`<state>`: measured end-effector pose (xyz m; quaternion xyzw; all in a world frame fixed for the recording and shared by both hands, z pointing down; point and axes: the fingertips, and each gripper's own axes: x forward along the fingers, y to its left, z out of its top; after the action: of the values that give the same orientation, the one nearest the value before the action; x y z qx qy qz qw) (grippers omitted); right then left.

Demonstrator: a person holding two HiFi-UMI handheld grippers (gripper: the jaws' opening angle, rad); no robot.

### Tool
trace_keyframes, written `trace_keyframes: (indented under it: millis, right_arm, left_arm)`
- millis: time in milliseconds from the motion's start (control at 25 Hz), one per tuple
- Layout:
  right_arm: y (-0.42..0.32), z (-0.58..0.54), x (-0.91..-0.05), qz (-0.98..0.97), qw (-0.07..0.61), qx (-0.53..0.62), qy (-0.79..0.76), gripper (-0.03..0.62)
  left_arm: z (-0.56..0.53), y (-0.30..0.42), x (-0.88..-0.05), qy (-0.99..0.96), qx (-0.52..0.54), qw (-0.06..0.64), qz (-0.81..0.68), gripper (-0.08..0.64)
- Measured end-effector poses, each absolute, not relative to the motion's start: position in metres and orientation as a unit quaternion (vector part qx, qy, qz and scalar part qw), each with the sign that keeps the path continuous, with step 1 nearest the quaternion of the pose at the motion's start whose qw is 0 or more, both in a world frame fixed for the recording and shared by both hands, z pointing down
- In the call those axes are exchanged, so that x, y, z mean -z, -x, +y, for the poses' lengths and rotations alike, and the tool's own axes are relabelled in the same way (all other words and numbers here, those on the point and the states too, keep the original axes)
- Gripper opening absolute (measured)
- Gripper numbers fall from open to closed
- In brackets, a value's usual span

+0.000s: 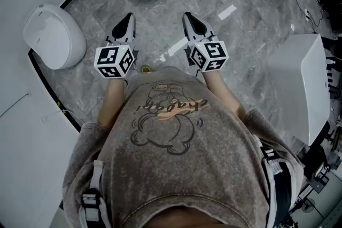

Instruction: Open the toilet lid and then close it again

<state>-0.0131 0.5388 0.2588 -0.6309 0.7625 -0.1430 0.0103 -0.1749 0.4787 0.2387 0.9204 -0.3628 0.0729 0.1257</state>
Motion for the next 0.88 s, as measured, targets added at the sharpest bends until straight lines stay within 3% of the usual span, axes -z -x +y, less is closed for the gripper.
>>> trace_keyframes:
  millis: [560, 880]
  right_arm:
    - [-0.006, 0.54, -0.302, 0.772, 0.0, 0.182, 0.608, 0.028]
    - [-0.017, 0.46, -0.325, 0.764, -0.01, 0.19, 0.616, 0.028]
  left_arm:
    - [0.469, 0.161, -0.26, -0.911, -0.074, 0.144, -0.379, 0.009]
    - [0.379, 0.143, -0.284, -0.917, -0.075, 0.151, -0.361, 0.009]
